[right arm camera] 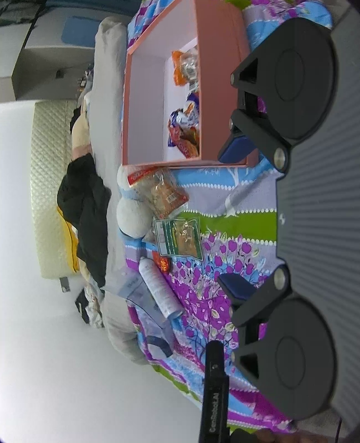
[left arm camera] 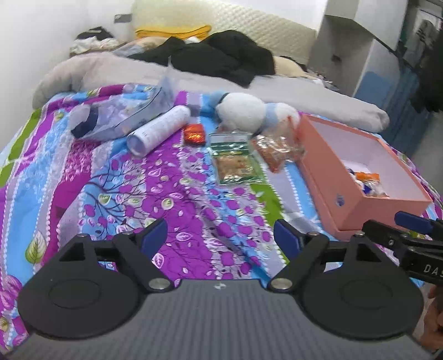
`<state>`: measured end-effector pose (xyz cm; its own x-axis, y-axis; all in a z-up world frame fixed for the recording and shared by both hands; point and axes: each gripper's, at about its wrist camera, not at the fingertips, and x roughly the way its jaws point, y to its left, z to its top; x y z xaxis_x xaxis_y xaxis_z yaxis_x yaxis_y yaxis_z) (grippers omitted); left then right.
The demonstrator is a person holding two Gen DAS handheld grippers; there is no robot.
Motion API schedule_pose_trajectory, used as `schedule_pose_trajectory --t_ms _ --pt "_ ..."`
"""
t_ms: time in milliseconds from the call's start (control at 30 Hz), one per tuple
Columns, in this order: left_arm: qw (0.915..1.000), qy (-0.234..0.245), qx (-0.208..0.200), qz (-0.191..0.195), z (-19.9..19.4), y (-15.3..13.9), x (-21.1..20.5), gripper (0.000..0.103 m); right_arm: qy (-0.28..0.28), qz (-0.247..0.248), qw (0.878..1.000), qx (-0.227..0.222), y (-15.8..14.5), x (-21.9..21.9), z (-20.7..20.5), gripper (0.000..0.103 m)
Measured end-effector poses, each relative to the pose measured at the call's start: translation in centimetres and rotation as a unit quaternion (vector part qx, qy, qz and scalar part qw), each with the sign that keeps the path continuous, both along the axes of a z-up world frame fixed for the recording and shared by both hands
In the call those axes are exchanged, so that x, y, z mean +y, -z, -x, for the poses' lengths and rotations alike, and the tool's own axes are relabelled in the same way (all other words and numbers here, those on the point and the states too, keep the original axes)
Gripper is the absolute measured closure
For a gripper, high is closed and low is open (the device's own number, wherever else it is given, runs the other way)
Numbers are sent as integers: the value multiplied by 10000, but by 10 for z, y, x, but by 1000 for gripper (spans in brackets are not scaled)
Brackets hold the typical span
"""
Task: Organize snacks
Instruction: 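Reach the left tool to the green pickle packet while the right tool reaches the red-topped clear packet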
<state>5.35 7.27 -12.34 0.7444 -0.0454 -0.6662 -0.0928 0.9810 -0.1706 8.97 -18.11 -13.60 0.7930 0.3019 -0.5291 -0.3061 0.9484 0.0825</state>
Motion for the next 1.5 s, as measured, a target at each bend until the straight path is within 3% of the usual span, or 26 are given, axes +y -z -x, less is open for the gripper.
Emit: schedule_pose_trajectory --t_ms 200,267,700,933,1100,1200,1300,1500 --pt "9994 -161 202 249 -37 28 16 16 -302 155 9994 -117 9 22 -26 16" --pt "9988 -165 279 370 -54 35 21 16 -343 184 9992 -129 14 31 -40 23" --pt "9976 371 378 446 -166 78 14 17 521 -631 9965 -162 46 43 -137 27" --pt "9967 258 309 707 -220 106 21 18 631 -721 9953 -136 65 61 -173 27" --pt "9953 355 289 858 -243 119 28 18 970 -934 9908 156 76 70 -201 26" --pt "9934 574 379 914 -253 130 30 26 1188 -979 9878 251 85 74 -214 18" --pt "9897 782 458 1112 -261 139 34 27 1469 -1042 9831 338 91 74 -225 18" --pt "9855 1147 613 1086 -269 143 27 27 1681 -713 9814 597 106 77 -245 18"
